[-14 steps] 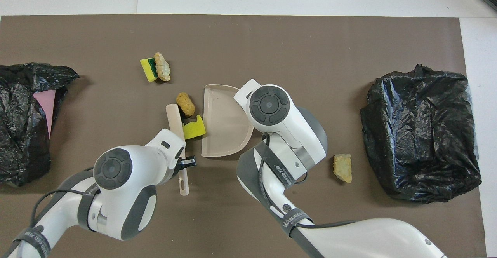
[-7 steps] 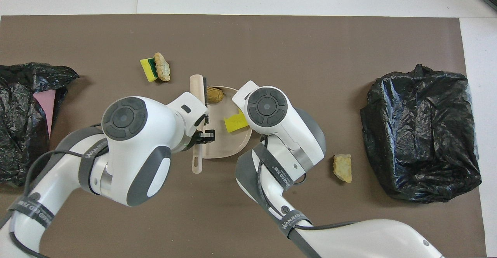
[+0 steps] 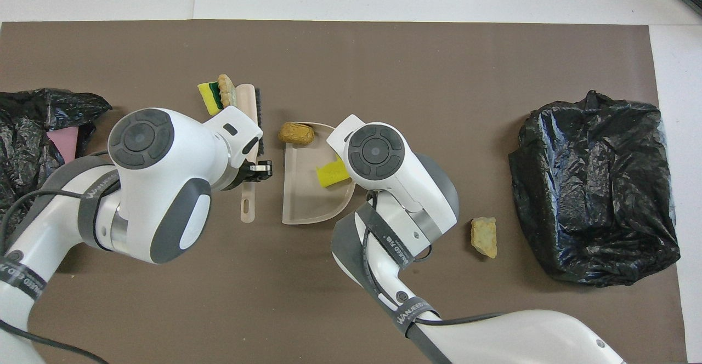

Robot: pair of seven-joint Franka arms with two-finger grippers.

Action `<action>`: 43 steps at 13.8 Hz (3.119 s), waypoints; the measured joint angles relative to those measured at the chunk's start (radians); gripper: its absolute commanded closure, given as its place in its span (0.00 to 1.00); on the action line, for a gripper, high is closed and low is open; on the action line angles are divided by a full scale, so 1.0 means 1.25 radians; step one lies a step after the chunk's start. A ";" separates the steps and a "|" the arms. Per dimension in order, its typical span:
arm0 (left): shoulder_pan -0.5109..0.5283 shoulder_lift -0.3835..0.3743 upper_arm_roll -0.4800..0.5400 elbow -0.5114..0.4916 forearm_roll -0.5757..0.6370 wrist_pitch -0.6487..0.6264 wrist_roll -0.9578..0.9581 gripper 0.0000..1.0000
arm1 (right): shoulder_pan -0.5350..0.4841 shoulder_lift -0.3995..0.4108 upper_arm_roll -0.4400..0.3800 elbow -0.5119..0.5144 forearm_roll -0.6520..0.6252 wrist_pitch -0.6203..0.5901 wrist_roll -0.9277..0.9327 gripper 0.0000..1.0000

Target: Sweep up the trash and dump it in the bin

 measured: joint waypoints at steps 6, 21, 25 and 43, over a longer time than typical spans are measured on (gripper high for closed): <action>0.091 0.140 0.000 0.158 0.074 0.000 0.290 1.00 | 0.000 0.000 0.000 0.000 0.000 0.000 0.000 1.00; 0.022 0.163 -0.030 0.090 0.101 -0.084 0.513 1.00 | 0.001 0.000 0.000 -0.003 0.000 0.000 0.002 1.00; -0.033 0.059 -0.032 -0.042 -0.013 -0.129 0.496 1.00 | 0.001 0.000 0.000 -0.008 0.000 0.000 0.002 1.00; -0.075 -0.017 -0.007 -0.127 -0.070 -0.150 -0.093 1.00 | 0.001 -0.001 0.000 -0.009 0.000 0.003 0.004 1.00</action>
